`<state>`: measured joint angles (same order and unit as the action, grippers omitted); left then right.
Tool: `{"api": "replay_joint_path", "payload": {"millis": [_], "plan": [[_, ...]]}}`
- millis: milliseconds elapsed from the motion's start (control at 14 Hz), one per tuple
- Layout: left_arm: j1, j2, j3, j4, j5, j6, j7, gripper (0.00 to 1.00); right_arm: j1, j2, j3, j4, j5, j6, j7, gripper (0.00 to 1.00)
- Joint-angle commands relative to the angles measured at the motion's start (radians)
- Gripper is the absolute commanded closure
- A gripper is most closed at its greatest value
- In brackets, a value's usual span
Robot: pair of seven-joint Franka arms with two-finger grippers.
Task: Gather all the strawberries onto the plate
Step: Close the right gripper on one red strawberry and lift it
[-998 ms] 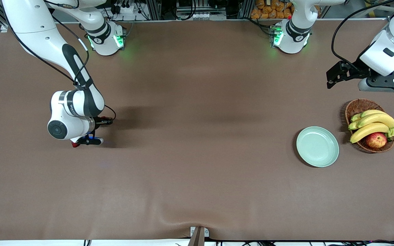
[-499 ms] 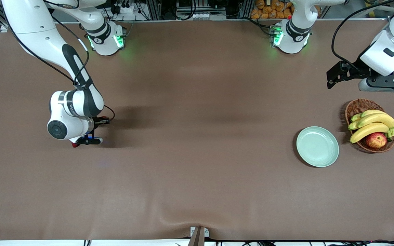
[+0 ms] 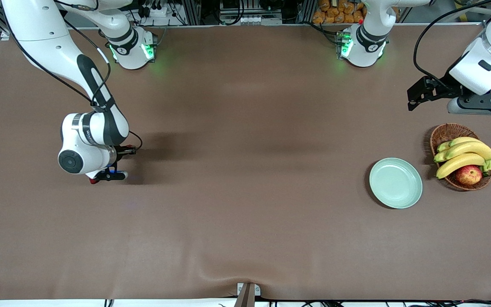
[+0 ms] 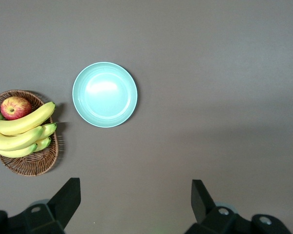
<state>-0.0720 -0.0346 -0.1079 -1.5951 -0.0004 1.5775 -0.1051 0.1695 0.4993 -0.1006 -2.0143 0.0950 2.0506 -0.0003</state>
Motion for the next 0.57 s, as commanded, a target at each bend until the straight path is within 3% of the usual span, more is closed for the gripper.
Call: {"api": "replay_joint_path", "payload": {"millis": [0,214,499], "plan": [[0.006,0.008,-0.001,0.021,-0.013,-0.004,0.013,0.0,-0.013,-0.016,0.007,-0.011,0.0,0.008,-0.014,0.93],[0.006,0.009,-0.001,0.021,-0.013,-0.005,0.013,0.0,-0.021,-0.045,0.007,0.037,0.003,0.0,-0.014,0.94],[0.006,0.009,-0.001,0.021,-0.013,-0.005,0.013,0.0,-0.001,-0.071,0.01,0.187,0.018,-0.038,-0.024,0.93]]}}
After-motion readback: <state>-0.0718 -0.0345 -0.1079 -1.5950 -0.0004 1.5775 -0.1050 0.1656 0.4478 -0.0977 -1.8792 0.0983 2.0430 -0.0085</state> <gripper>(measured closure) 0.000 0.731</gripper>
